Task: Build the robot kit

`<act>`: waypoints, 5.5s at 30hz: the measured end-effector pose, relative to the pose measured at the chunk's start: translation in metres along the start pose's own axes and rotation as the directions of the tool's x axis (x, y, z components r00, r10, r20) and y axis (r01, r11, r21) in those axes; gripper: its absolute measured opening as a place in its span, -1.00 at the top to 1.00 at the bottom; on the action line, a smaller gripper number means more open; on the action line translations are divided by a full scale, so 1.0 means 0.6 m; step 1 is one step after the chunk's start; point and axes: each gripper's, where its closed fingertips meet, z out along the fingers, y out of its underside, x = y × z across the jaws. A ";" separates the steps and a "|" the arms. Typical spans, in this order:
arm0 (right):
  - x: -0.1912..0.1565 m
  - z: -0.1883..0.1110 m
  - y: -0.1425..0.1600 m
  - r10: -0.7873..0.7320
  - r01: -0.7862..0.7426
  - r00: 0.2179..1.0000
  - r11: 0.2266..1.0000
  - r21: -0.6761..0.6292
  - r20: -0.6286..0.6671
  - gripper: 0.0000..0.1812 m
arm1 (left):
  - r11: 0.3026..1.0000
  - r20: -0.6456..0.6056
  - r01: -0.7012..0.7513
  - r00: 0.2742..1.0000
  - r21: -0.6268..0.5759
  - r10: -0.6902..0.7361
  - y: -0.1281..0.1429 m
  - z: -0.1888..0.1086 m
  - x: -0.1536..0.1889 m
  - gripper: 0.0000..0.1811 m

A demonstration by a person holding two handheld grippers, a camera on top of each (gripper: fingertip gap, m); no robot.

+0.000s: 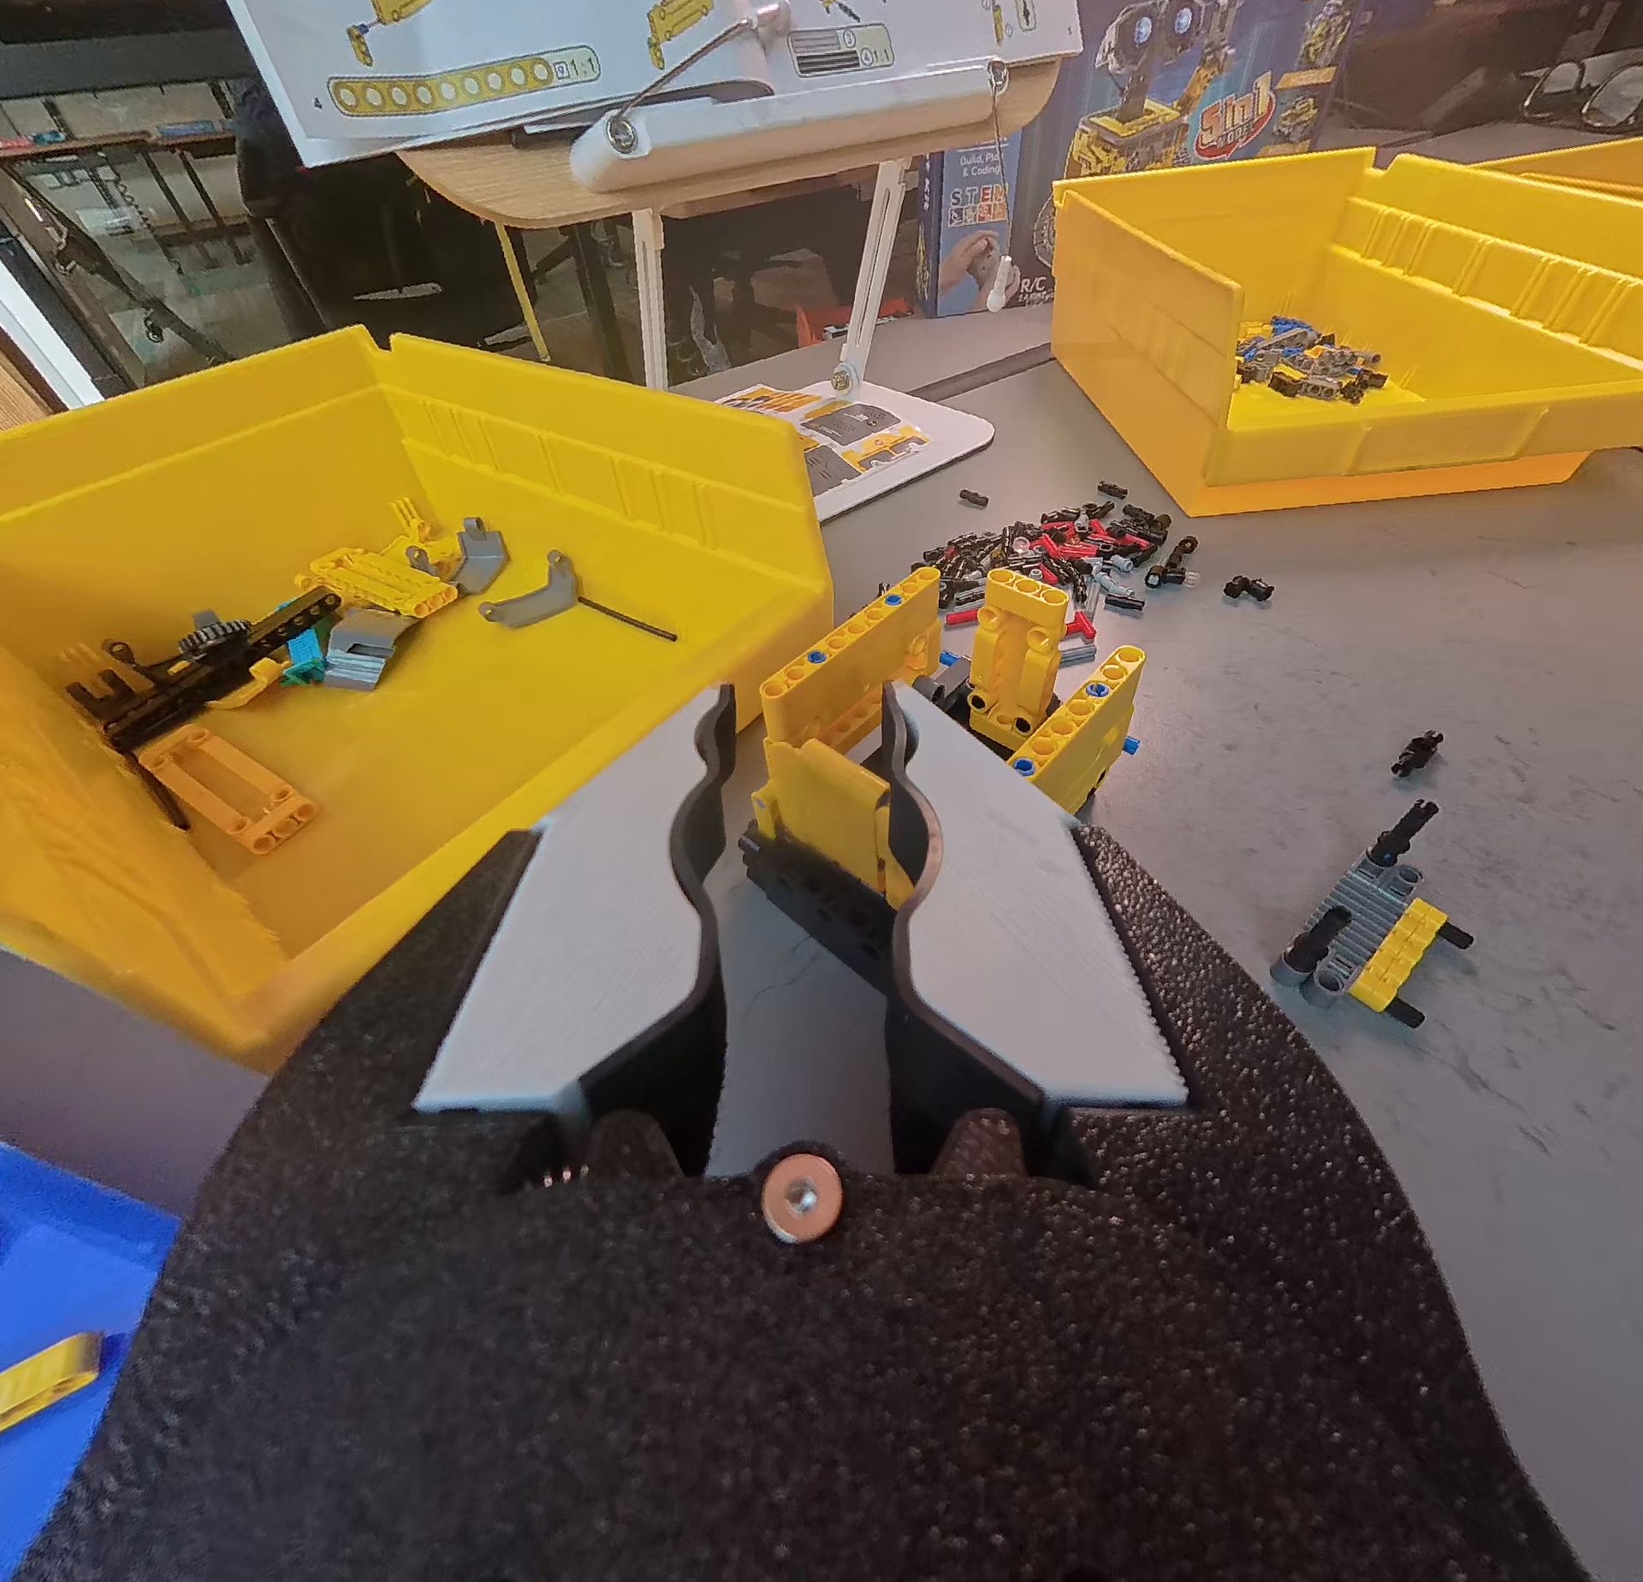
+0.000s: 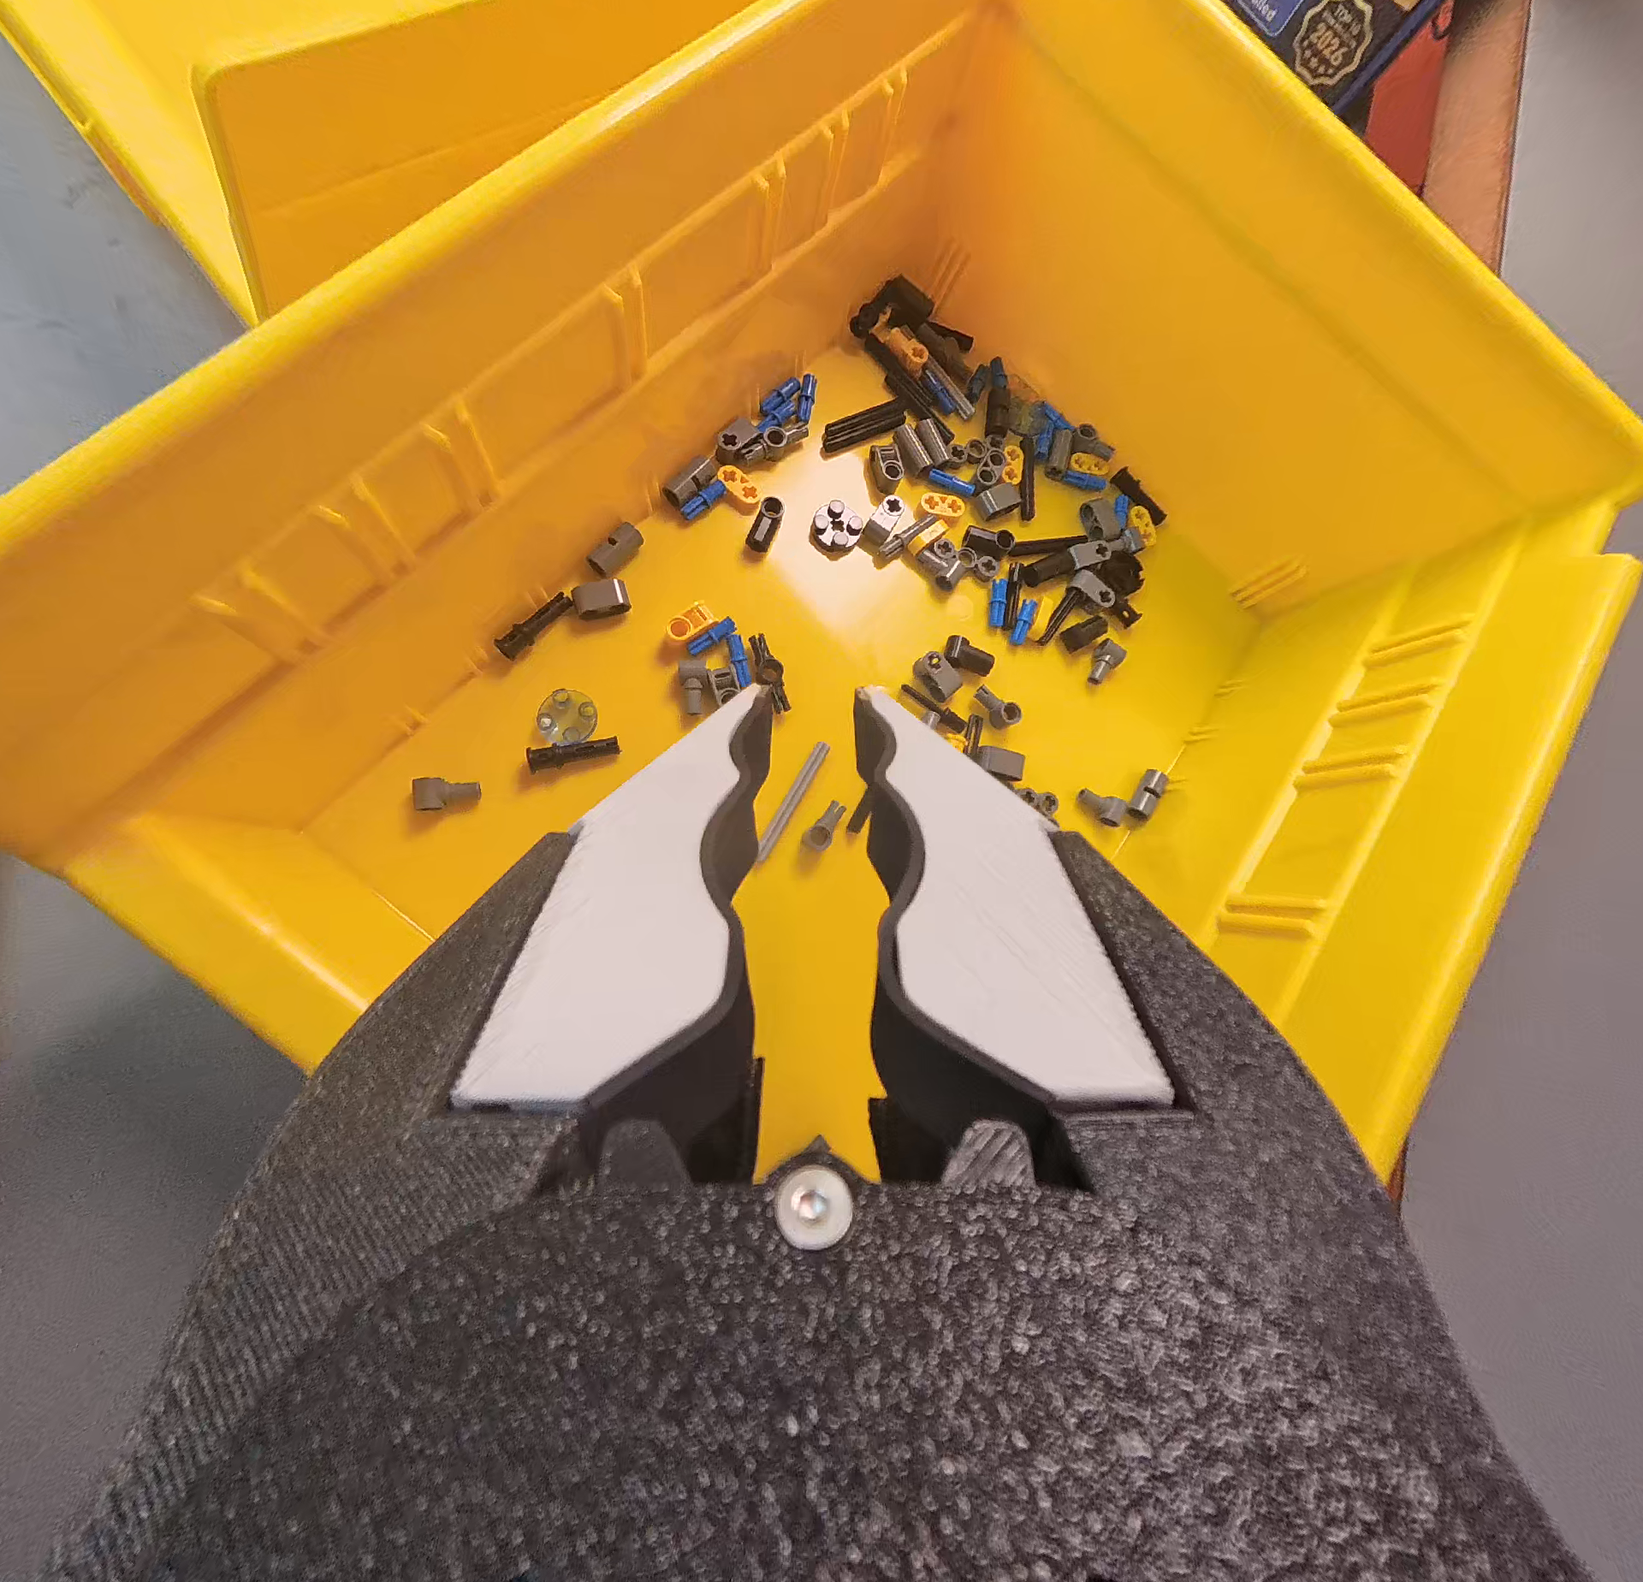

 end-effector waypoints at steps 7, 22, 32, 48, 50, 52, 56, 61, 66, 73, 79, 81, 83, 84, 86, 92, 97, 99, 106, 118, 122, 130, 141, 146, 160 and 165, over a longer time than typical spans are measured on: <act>-0.008 0.026 -0.018 0.007 -0.007 0.999 1.000 -0.001 0.037 0.81 | 1.000 -0.009 0.018 1.000 0.021 -0.017 -0.004 -0.003 -0.002 0.65; 0.032 0.184 -0.070 0.112 -0.105 0.990 0.990 -0.089 0.080 0.85 | 0.994 -0.032 0.039 0.999 0.105 -0.036 -0.019 -0.024 -0.002 0.65; 0.042 0.198 -0.067 0.030 -0.029 1.000 0.989 -0.142 0.009 0.86 | 0.990 -0.050 0.071 0.997 0.120 -0.065 -0.022 -0.027 -0.005 0.65; 0.056 0.183 -0.049 0.037 -0.037 0.999 0.987 -0.154 -0.008 0.87 | 0.989 -0.056 0.076 0.996 0.124 -0.069 -0.023 -0.029 -0.004 0.65; 0.057 0.182 -0.048 0.040 -0.041 0.999 0.987 -0.154 -0.009 0.87 | 0.989 -0.056 0.076 0.996 0.126 -0.069 -0.023 -0.029 -0.004 0.65; 0.058 0.181 -0.047 0.040 -0.041 0.999 0.987 -0.156 -0.011 0.87 | 0.989 -0.056 0.075 0.996 0.127 -0.069 -0.023 -0.029 -0.004 0.65; 0.060 0.179 -0.044 0.044 -0.046 0.999 0.987 -0.156 -0.015 0.87 | 0.989 -0.063 0.078 0.996 0.125 -0.071 -0.023 -0.029 -0.002 0.65; 0.059 0.178 -0.043 0.043 -0.045 0.999 0.987 -0.155 -0.019 0.87 | 0.989 -0.066 0.082 0.995 0.123 -0.074 -0.022 -0.029 -0.002 0.65; 0.058 0.176 -0.042 0.032 -0.035 0.999 0.986 -0.165 -0.022 0.88 | 0.988 -0.068 0.088 0.995 0.125 -0.080 -0.023 -0.030 -0.003 0.65; 0.062 0.165 -0.038 0.040 -0.045 0.999 0.985 -0.166 -0.035 0.87 | 0.988 -0.074 0.095 0.994 0.124 -0.087 -0.023 -0.030 -0.003 0.65; 0.074 0.113 -0.093 0.046 -0.050 0.993 0.998 -0.036 -0.110 0.85 | 0.987 -0.084 0.109 0.992 0.115 -0.099 -0.021 -0.029 -0.002 0.66; 0.070 0.082 -0.140 0.046 -0.038 0.988 0.998 0.060 -0.146 0.83 | 0.988 -0.083 0.113 0.991 0.106 -0.104 -0.019 -0.027 -0.003 0.66; 0.054 0.043 -0.205 0.059 -0.026 0.983 0.982 0.185 -0.175 0.81 | 0.987 -0.089 0.125 0.989 0.097 -0.116 -0.018 -0.023 -0.005 0.67; 0.037 0.021 -0.247 0.072 -0.023 0.982 0.963 0.268 -0.174 0.81 | 0.986 -0.093 0.133 0.988 0.102 -0.124 -0.021 -0.021 -0.006 0.67; -0.018 -0.021 -0.334 0.077 -0.015 0.989 0.903 0.430 -0.127 0.81 | 0.982 -0.117 0.147 0.984 0.119 -0.134 -0.030 -0.016 -0.007 0.67; -0.179 -0.023 -0.527 -0.034 0.021 0.999 0.771 0.636 0.008 0.83 | 0.980 -0.164 0.125 0.981 0.156 -0.099 -0.043 -0.011 -0.002 0.66; -0.223 0.079 -0.611 -0.047 -0.008 0.997 0.711 0.703 0.059 0.88 | 0.968 -0.195 0.162 0.973 0.191 -0.125 -0.052 -0.025 0.010 0.66; -0.227 0.131 -0.625 -0.035 -0.030 0.996 0.701 0.712 0.077 0.92 | 0.968 -0.192 0.156 0.974 0.194 -0.119 -0.054 -0.027 0.009 0.66; -0.227 0.230 -0.640 -0.004 -0.037 0.998 0.717 0.696 0.057 1.00 | 0.961 -0.200 0.196 0.967 0.194 -0.157 -0.052 -0.027 0.003 0.65; -0.216 0.253 -0.653 -0.016 -0.033 0.998 0.712 0.702 0.064 1.00 | 0.960 -0.210 0.230 0.958 0.157 -0.195 -0.041 -0.015 -0.003 0.64; -0.216 0.253 -0.652 -0.022 -0.030 0.998 0.708 0.706 0.065 1.00 | 0.960 -0.210 0.228 0.959 0.161 -0.192 -0.041 -0.016 -0.002 0.64; -0.215 0.253 -0.650 -0.022 -0.031 0.998 0.707 0.707 0.066 1.00 | 0.961 -0.212 0.231 0.957 0.153 -0.196 -0.040 -0.015 -0.002 0.63; -0.230 0.248 -0.648 -0.051 0.019 0.998 0.715 0.699 0.025 0.98 | 0.961 -0.214 0.234 0.956 0.147 -0.200 -0.038 -0.013 -0.002 0.63; -0.278 0.215 -0.661 -0.098 0.114 0.993 0.714 0.690 -0.062 0.98 | 0.961 -0.211 0.236 0.956 0.142 -0.203 -0.037 -0.012 -0.002 0.63; -0.454 0.173 -0.660 -0.282 0.293 0.950 0.666 0.686 -0.132 0.78 | 0.960 -0.206 0.244 0.955 0.138 -0.213 -0.035 -0.010 -0.005 0.62; -0.478 0.168 -0.658 -0.265 0.234 0.962 0.661 0.713 -0.070 0.53 | 0.959 -0.206 0.248 0.954 0.138 -0.218 -0.035 -0.010 -0.007 0.62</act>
